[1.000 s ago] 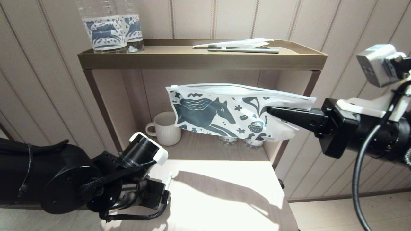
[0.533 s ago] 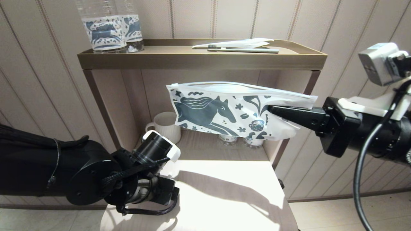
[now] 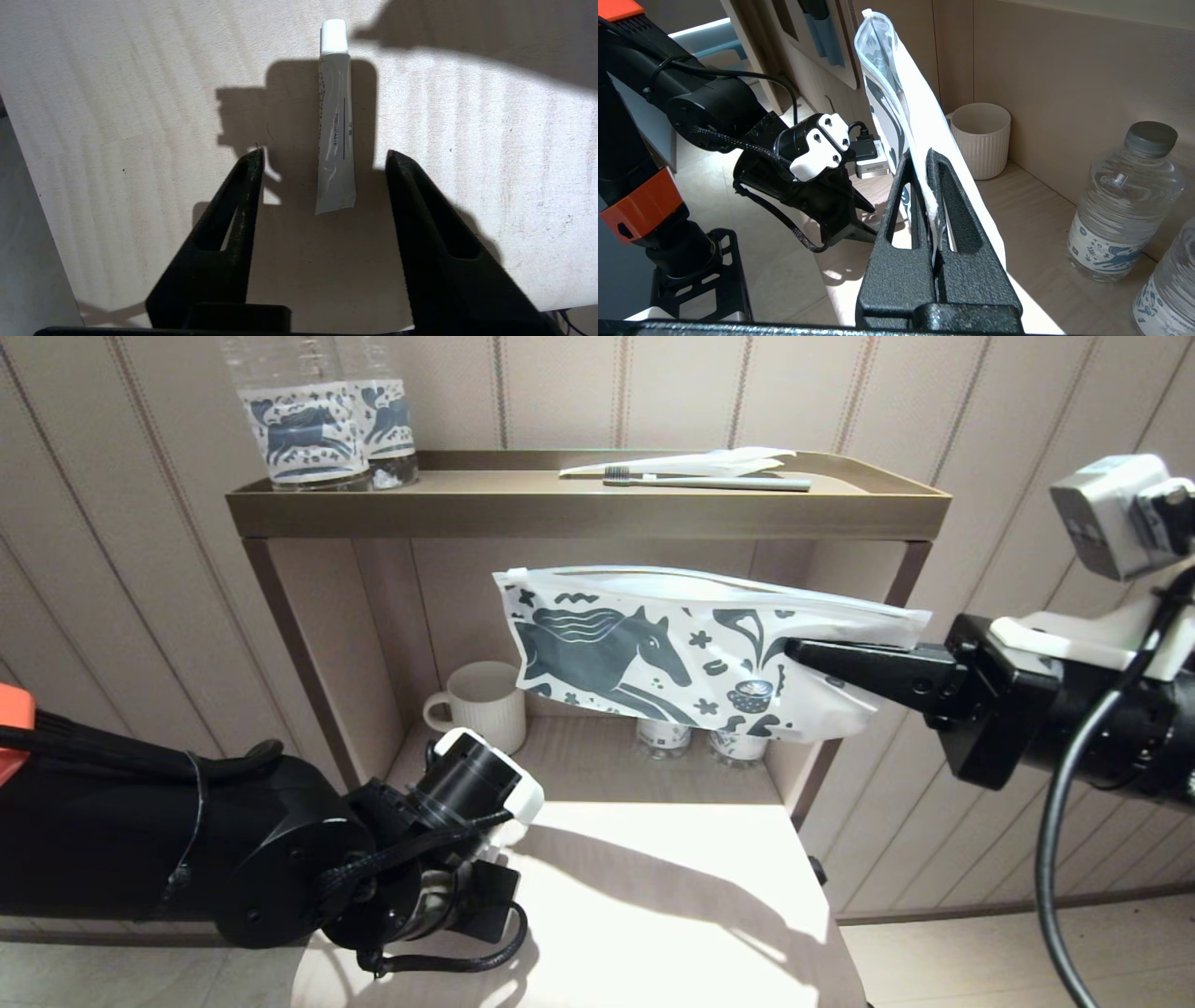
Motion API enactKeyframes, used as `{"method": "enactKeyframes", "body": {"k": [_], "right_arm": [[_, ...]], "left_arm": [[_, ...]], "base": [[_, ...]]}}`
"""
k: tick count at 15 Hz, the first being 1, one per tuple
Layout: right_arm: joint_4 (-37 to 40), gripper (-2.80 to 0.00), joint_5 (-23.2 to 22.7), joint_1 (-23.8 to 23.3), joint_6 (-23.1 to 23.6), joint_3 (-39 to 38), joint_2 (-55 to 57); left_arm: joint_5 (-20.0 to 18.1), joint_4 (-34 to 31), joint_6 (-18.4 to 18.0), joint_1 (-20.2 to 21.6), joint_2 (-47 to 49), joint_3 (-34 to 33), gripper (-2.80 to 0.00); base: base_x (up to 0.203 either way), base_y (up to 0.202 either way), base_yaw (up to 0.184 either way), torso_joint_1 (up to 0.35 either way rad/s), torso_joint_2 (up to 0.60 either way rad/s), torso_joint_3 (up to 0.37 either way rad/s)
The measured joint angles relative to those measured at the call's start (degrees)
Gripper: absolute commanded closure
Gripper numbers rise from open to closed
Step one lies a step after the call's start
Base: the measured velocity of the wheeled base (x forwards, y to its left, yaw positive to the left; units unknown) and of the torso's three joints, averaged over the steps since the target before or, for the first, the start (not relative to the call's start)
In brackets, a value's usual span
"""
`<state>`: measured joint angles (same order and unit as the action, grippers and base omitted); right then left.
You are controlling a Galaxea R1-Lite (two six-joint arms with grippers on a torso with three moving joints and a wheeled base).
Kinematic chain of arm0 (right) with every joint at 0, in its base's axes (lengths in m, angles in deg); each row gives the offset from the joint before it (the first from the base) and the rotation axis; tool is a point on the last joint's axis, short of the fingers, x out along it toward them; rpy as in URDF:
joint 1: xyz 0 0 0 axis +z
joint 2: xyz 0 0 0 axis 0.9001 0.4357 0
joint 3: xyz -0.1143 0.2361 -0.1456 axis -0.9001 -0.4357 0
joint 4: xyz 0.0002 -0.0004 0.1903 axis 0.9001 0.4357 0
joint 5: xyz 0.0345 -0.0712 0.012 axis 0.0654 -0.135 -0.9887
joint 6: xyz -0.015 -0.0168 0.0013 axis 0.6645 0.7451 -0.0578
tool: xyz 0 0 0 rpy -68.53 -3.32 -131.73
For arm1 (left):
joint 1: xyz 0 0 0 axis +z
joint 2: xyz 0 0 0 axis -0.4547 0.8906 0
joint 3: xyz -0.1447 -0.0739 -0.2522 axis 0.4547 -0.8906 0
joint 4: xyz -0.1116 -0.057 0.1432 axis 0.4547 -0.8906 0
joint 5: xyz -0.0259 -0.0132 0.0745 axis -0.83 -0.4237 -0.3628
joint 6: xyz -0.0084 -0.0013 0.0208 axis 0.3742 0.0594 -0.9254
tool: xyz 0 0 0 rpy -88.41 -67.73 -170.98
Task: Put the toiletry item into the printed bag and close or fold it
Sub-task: Pick up the toothpaste, then place the toothpaste in the storage bag
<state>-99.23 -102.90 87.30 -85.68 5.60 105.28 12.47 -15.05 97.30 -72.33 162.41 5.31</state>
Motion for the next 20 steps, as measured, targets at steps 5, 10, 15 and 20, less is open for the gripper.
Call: {"method": "enactKeyframes", "body": {"k": [5,10,15,20], "right_arm": [[0.02,0.00,-0.46,-0.26,0.00,0.00,0.13],[-0.10,0.00,-1.87,-0.30,0.07,-0.85,0.45],[-0.28,0.00,-6.83,-0.84,5.80,-5.23,1.00],[-0.58,0.00,-7.65,-1.09,11.25,-7.70,2.90]], "left_arm": [[0.11,-0.07,0.04,-0.07,-1.85,0.14,0.00],[0.01,-0.14,-0.15,0.06,-8.59,-1.18,0.00],[-0.22,0.02,-3.64,3.34,-17.11,-0.85,0.00],[-7.62,0.45,-14.18,7.20,-23.82,6.32,0.00]], "base": [[0.000,0.000,0.000,0.000,0.00,0.000],[0.000,0.000,0.000,0.000,0.00,0.000],[0.000,0.000,0.000,0.000,0.00,0.000],[0.000,0.000,0.000,0.000,0.00,0.000]]}}
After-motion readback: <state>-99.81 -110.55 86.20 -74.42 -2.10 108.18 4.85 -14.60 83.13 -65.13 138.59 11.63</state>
